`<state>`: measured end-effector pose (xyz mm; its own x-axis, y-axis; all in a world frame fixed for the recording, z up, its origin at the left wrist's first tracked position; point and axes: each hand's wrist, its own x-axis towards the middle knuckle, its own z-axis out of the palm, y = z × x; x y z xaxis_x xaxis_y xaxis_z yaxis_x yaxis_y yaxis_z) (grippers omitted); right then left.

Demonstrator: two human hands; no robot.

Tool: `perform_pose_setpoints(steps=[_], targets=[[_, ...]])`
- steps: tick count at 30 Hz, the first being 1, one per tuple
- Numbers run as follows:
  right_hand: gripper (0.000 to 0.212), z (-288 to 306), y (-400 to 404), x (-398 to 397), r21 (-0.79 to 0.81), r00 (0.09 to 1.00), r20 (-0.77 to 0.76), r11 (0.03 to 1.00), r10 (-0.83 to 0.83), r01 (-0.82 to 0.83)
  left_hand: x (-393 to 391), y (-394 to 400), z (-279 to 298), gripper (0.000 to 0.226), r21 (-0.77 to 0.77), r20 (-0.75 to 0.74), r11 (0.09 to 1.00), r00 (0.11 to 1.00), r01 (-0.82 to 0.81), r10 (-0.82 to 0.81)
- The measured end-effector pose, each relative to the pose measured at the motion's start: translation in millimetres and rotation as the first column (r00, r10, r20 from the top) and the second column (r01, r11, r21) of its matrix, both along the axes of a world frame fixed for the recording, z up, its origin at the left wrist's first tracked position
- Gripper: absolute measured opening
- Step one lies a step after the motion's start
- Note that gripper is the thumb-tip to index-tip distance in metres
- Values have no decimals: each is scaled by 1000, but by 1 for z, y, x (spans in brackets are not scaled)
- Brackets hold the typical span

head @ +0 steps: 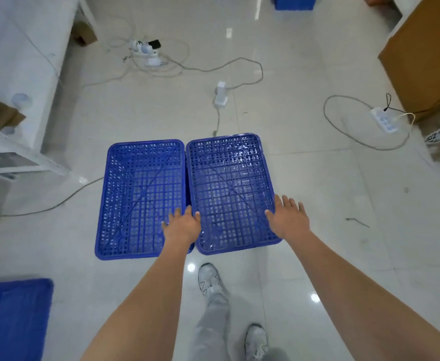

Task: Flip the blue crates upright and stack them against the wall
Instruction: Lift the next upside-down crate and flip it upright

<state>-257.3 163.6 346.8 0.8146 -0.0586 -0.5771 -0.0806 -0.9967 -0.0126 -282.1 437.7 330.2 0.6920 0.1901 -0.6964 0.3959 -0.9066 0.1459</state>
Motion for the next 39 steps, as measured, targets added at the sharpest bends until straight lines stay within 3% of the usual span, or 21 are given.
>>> perform_pose_setpoints(steps=[9,13,18,23,29,35,39], targets=[[67,-124,-23,77,19,984,-134,993,-114,117,88,-6,-119,60,-20,-112,1000,994,4,-7],[68,-200,-38,112,38,970,-156,980,-186,194,114,-4,-206,65,-23,-151,999,988,-44,40],[70,-294,-52,156,80,947,-174,954,-271,288,147,-14,-289,69,-34,-125,976,970,-216,210],[72,-364,-63,185,116,847,-261,856,-462,503,161,-29,-348,79,-18,-89,924,922,-381,378],[60,-399,-63,194,152,802,-199,791,-563,593,169,-40,-376,86,88,-9,890,893,-447,450],[57,-403,-70,198,185,773,-210,752,-598,632,172,-30,-383,89,9,6,813,813,-582,582],[30,-397,-82,204,201,799,-215,775,-561,599,174,-25,-379,88,-43,-12,772,773,-634,634]])
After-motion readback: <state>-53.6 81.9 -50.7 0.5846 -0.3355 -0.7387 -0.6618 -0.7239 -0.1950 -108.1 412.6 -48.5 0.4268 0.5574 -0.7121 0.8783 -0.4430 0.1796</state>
